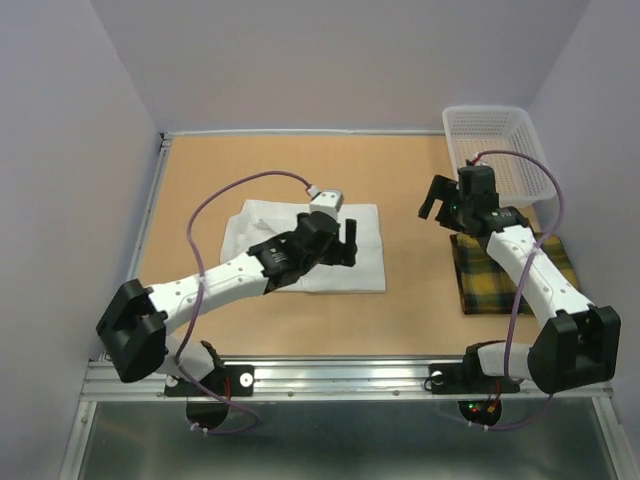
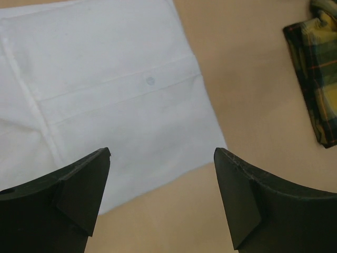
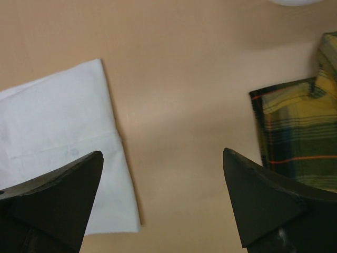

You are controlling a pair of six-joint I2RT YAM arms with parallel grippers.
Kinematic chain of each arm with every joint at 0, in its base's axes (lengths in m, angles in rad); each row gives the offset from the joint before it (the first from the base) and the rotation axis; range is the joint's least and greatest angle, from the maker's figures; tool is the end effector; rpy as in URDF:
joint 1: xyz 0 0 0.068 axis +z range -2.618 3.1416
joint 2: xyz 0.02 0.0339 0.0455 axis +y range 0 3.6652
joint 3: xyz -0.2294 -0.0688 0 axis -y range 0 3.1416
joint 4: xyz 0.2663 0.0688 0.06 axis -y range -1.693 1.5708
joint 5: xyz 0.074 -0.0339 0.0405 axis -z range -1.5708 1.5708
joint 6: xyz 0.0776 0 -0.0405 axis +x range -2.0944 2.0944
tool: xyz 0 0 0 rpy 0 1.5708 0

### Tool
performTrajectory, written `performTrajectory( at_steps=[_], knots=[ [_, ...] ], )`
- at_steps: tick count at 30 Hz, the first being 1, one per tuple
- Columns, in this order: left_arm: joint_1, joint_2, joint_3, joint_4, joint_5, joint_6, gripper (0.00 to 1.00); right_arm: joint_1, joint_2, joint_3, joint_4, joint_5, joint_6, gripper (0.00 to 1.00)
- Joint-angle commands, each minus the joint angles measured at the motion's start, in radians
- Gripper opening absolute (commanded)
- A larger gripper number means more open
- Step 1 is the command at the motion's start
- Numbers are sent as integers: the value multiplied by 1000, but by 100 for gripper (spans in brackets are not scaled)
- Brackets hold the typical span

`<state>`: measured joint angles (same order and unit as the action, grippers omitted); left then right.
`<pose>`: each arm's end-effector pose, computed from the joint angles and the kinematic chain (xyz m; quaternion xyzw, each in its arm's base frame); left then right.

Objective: Fold and stack the long sleeve shirts
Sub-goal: Fold the shirt

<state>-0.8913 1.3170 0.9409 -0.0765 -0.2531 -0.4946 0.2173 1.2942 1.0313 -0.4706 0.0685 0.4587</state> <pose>0.2453 -0.2727 0.2283 0.1001 0.8377 -0.2538 0.4732 0.3357 0.0687 0.2215 0.1238 0.9048 0.1052 0.3937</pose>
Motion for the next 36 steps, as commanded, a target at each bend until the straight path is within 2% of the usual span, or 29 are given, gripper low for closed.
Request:
performTrajectory(
  at_steps=[1, 5, 10, 13, 21, 30, 32, 35, 36],
  knots=[
    [-125, 129, 120, -25, -63, 79, 89, -74, -68, -34, -100, 22, 34, 100],
    [-254, 331, 281, -66, -123, 122, 85, -111, -116, -69, -123, 13, 49, 100],
    [-322, 534, 444, -121, -172, 159, 82, -124, -153, -97, -129, 5, 69, 100],
    [-342, 605, 502, -147, -201, 174, 81, -128, -167, -100, -132, 11, 67, 100],
    [-347, 691, 532, -193, -261, 166, 77, -134, -179, -116, -138, 21, 52, 100],
    [-347, 728, 518, -172, -219, 148, 74, -137, -173, -128, -138, 4, 54, 100],
    [-347, 740, 518, -174, -224, 148, 71, -137, -171, -131, -138, -9, 57, 100],
    [-345, 752, 504, -166, -236, 143, 61, -137, -168, -135, -138, -25, 61, 100],
    [-344, 752, 498, -157, -238, 140, 54, -139, -168, -139, -138, -33, 61, 100]
  ],
)
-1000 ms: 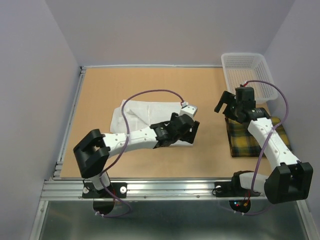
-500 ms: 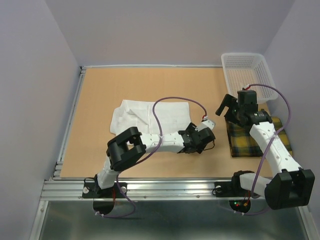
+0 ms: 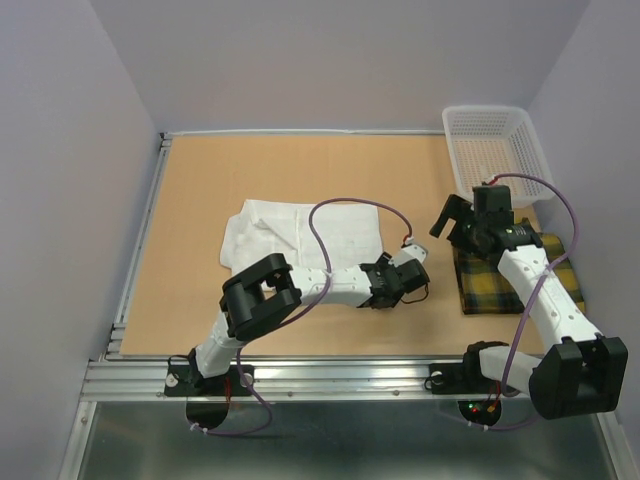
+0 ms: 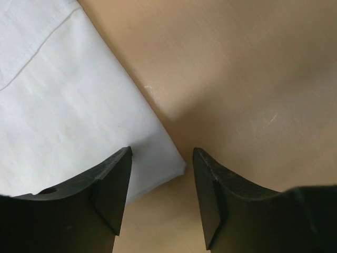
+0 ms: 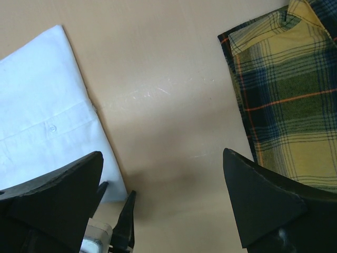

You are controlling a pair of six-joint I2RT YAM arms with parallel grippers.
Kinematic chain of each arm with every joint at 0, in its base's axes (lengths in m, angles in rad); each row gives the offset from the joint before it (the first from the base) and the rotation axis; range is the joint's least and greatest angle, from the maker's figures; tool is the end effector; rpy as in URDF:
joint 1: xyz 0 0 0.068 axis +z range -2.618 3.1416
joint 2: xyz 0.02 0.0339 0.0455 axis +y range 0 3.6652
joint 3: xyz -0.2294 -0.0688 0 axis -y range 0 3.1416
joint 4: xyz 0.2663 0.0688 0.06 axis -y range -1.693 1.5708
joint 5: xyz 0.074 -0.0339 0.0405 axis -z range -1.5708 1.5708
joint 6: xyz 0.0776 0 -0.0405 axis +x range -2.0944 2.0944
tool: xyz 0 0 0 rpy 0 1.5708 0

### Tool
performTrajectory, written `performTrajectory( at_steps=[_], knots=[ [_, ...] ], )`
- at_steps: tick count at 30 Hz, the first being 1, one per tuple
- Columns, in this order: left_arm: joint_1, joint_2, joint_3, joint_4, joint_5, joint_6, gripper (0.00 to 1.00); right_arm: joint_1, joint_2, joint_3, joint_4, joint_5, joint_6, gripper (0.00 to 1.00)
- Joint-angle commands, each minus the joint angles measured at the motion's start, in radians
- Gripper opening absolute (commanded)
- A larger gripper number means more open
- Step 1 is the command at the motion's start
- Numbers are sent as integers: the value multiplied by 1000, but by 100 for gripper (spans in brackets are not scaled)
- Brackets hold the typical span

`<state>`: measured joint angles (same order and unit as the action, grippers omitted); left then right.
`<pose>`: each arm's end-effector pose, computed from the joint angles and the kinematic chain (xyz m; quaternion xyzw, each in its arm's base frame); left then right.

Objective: Fold and stack the long sleeve shirts
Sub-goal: Fold the shirt

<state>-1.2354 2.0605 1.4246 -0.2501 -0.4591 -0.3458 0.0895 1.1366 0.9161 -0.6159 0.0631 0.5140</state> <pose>0.1867 -0.4312 0.0949 0.3257 0.8609 -0.0816 0.3823 0.2972 0.0218 0.2095 0.2076 0.9096 0.0785 0.3514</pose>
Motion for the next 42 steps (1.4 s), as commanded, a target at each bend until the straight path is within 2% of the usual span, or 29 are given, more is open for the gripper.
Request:
performTrajectory(
  at_steps=[1, 5, 6, 8, 9, 12, 15, 18, 24, 29, 36, 39, 42],
  knots=[
    [4, 9, 2, 23, -30, -12, 52, -11, -11, -22, 8, -31, 6, 100],
    [17, 3, -18, 34, -32, -24, 38, -10, -12, -28, 8, -54, 1, 100],
    [20, 0, -27, 41, -33, -25, 31, -11, -9, -31, 13, -58, -2, 100],
    [31, -13, -41, 48, -32, -27, 23, -11, 3, -37, 22, -107, -6, 99],
    [34, -16, -44, 48, -32, -28, 23, -10, 8, -37, 25, -120, -6, 99],
    [42, -37, -56, 51, -26, -27, 10, -10, 25, -52, 53, -173, -2, 99],
    [45, -86, -81, 69, -4, -32, 7, -10, 63, -66, 113, -278, 14, 100],
    [47, -149, -105, 83, 26, -38, 7, -10, 115, -82, 194, -455, 43, 100],
    [53, -249, -136, 91, 62, -61, 7, -4, 264, -125, 404, -635, 133, 100],
    [60, -299, -144, 100, 102, -71, 7, 27, 394, -123, 534, -704, 195, 100],
    [62, -318, -161, 107, 125, -75, 7, 148, 600, -54, 657, -741, 238, 98],
    [62, -321, -162, 114, 143, -79, 7, 184, 670, -34, 708, -749, 259, 93],
    [62, -319, -164, 118, 165, -87, 8, 217, 730, -5, 731, -760, 265, 83]
  ],
)
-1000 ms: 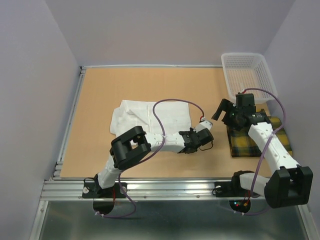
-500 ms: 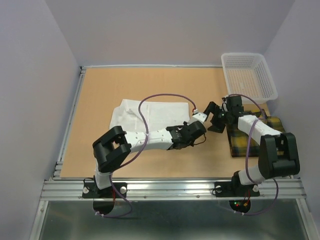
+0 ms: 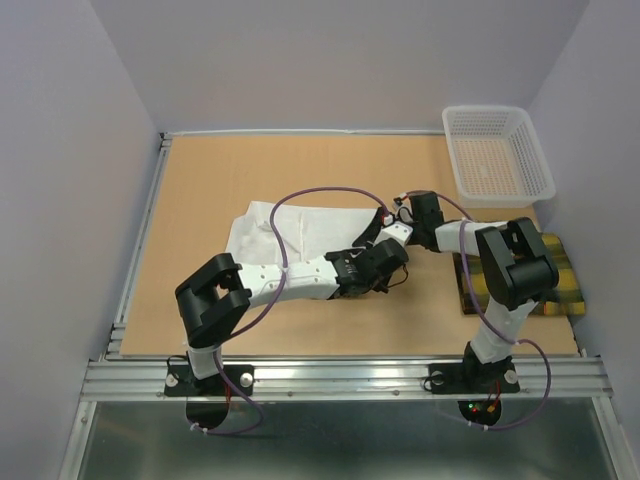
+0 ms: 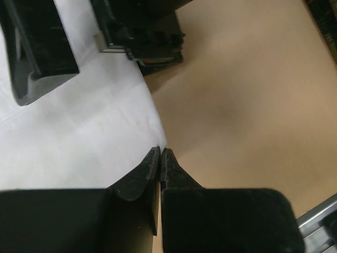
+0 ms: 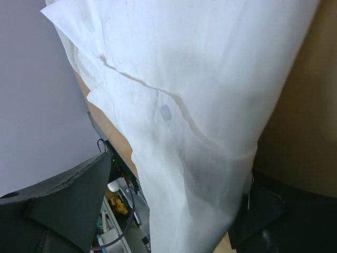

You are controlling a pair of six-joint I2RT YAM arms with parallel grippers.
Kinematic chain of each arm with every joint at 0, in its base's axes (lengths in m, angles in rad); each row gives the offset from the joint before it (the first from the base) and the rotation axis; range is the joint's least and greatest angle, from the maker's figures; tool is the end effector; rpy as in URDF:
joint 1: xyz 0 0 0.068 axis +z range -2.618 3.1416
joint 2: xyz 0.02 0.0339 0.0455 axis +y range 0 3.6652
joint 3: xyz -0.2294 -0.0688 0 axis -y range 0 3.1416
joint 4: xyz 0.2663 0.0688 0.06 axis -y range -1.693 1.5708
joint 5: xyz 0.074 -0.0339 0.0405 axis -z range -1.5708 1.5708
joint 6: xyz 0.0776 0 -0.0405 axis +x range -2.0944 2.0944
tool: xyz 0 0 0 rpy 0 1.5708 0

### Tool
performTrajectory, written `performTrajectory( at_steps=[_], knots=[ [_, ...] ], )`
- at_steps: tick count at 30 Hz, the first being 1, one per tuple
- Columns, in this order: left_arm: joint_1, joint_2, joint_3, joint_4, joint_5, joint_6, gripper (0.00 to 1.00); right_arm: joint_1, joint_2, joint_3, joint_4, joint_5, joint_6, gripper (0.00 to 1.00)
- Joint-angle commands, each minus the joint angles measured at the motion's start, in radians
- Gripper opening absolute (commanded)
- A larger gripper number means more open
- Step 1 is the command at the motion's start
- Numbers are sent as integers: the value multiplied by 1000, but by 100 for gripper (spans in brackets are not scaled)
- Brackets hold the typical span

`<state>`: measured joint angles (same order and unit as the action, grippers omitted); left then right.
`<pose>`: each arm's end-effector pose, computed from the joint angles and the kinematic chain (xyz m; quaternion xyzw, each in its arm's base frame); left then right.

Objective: Fold and stack the long sleeve shirts
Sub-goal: Fold the shirt

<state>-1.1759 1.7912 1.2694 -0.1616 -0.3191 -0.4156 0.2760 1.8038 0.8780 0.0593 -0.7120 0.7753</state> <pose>0.1938 -0.4018 0.1634 0.2675 0.8533 -0.2024 0.3991 0.3393 0.1488 0.0588 0.1009 0.8822 0.4452 0.1155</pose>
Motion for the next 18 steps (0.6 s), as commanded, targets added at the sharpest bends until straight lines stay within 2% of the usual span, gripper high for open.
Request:
performTrajectory(
  at_steps=[1, 3, 9, 10, 11, 12, 15, 16, 18],
  knots=[
    [1, -50, -7, 34, 31, -25, 8, 37, 84, 38, 57, 19, 2, 81],
    [2, -50, -10, 37, 37, -32, 9, 52, 97, 45, 66, 26, -1, 74],
    [2, -67, -31, 50, 61, -58, 18, 55, 106, 42, 76, 57, -34, 34],
    [4, -73, -34, 47, 52, -61, 26, 55, 101, 35, 76, 63, -50, 20],
    [2, -84, -35, 43, 49, -64, 31, 55, 97, 30, 77, 68, -60, 12],
    [8, -90, -38, 39, 48, -66, 40, 55, 88, 27, 76, 71, -85, 2],
    [25, -131, -48, 37, 69, -66, 51, 52, 69, 9, 63, 69, -131, 1],
    [44, -145, -51, 36, 78, -66, 59, 49, 57, 7, 54, 65, -168, 0],
    [74, -202, -65, 30, 101, -66, 69, 32, 45, 7, -7, 52, -236, 1]
  ],
)
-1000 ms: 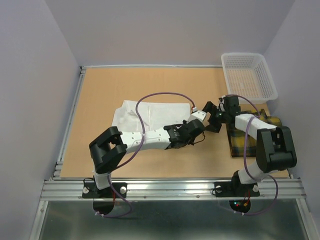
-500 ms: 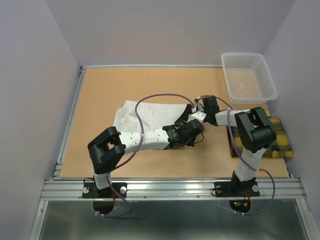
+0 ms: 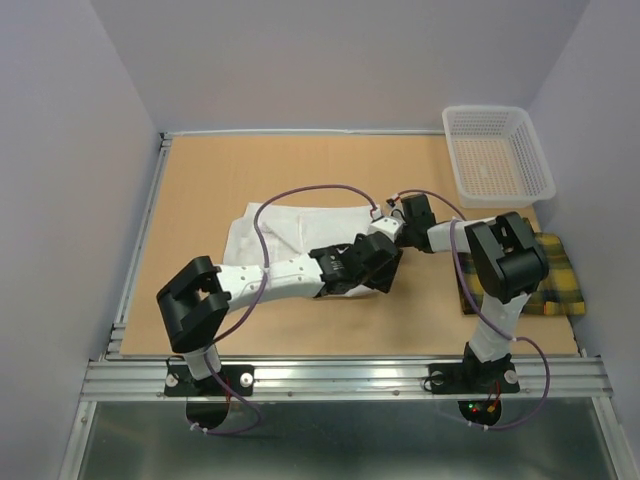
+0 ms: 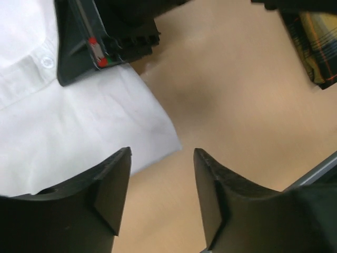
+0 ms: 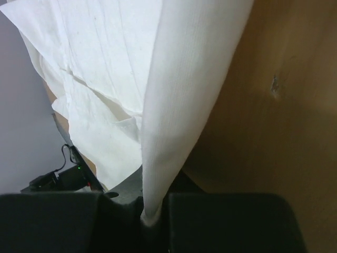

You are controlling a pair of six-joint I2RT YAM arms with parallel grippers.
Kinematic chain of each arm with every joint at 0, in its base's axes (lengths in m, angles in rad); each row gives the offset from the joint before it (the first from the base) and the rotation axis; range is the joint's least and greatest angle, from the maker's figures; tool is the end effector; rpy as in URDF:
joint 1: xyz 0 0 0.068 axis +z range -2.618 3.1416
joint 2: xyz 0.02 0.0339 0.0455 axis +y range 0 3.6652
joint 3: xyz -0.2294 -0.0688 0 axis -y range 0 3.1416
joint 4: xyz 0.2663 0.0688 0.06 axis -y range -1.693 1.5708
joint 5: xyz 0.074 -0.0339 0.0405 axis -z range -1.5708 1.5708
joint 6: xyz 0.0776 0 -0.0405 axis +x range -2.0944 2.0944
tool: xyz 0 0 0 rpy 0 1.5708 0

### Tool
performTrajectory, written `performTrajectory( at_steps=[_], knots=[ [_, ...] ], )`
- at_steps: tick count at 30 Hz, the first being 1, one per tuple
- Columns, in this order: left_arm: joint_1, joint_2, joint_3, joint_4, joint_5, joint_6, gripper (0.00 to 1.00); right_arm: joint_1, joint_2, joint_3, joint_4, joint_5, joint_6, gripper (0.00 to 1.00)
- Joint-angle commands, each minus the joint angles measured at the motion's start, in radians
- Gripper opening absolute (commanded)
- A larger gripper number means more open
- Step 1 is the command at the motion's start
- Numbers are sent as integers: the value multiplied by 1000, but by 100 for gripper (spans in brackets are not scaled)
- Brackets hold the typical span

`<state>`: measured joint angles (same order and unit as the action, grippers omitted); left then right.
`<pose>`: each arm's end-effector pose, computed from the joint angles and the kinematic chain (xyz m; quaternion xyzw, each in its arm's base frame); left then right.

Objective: Fold and stack the long sleeve shirts
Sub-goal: Fold the shirt

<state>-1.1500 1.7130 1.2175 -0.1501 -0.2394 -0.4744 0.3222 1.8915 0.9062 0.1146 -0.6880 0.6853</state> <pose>0.1943 -0.3892 0.1769 0.2442 0.8559 -0.2481 0.3824 0.3408 0.1657 0.0400 0.0459 0.8907 0.4333 0.1298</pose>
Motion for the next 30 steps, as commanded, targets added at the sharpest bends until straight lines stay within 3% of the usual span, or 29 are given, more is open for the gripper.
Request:
performTrajectory(
  at_steps=[1, 6, 10, 16, 19, 23, 30],
  knots=[
    [61, -150, -21, 14, 29, -10, 74, -21, -49, -18, -90, 30, -176, 1],
    [186, -357, -113, -9, 86, -30, 90, -49, -78, 118, -422, 129, -421, 1],
    [353, -507, -239, -34, 97, -44, 91, -48, -68, 272, -647, 263, -637, 0],
    [664, -674, -461, -40, 195, -82, 92, -48, 3, 503, -886, 425, -782, 1],
    [795, -707, -559, -25, 235, -102, 92, -48, 18, 574, -944, 472, -799, 1],
    [890, -707, -648, 16, 308, -136, 89, -43, 26, 646, -978, 513, -814, 1],
    [914, -576, -713, 130, 405, -161, 76, -9, 24, 708, -1015, 591, -820, 1]
  ],
)
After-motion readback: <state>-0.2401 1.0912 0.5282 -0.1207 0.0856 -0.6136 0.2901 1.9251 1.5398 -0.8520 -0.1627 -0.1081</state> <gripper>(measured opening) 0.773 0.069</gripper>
